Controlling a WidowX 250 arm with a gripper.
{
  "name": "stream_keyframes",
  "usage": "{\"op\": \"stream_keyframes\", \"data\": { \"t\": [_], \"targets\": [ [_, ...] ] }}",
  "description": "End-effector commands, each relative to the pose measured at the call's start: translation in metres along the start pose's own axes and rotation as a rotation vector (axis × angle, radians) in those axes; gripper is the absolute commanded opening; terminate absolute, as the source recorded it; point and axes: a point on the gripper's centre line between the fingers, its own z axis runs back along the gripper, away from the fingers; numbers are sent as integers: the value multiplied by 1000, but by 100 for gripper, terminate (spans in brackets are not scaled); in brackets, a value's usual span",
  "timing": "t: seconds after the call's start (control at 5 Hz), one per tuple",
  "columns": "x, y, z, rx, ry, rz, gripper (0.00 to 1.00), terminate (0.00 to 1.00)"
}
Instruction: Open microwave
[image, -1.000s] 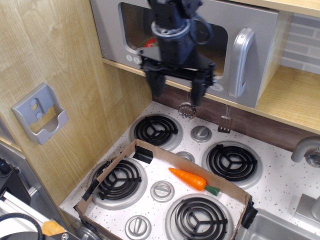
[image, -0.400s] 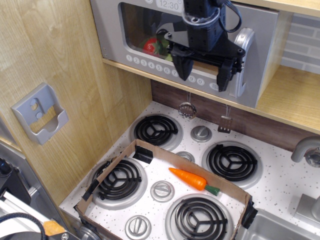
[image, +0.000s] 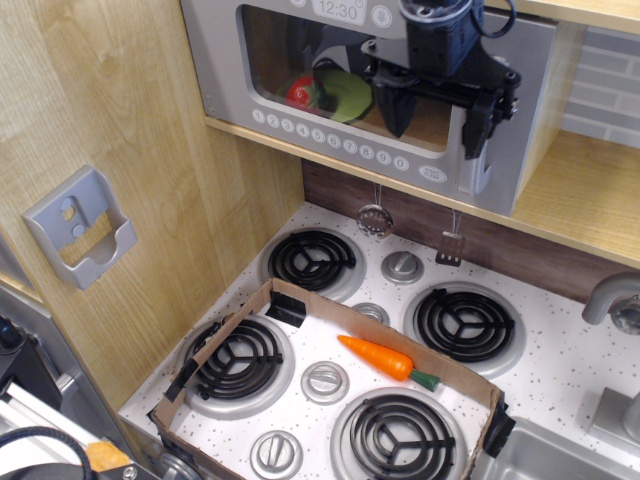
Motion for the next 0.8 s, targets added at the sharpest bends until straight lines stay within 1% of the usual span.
{"op": "stream_keyframes", "data": {
  "t": [0.0, 0.2, 0.4, 0.6],
  "targets": [
    [19, -16, 10, -37, -38, -8, 100, 0],
    [20, -20, 9, -24, -45, -14, 100, 0],
    [20, -16, 8, -19, -61, -16, 0, 0],
    [16, -17, 9, 0, -79, -14, 0, 0]
  ]
}}
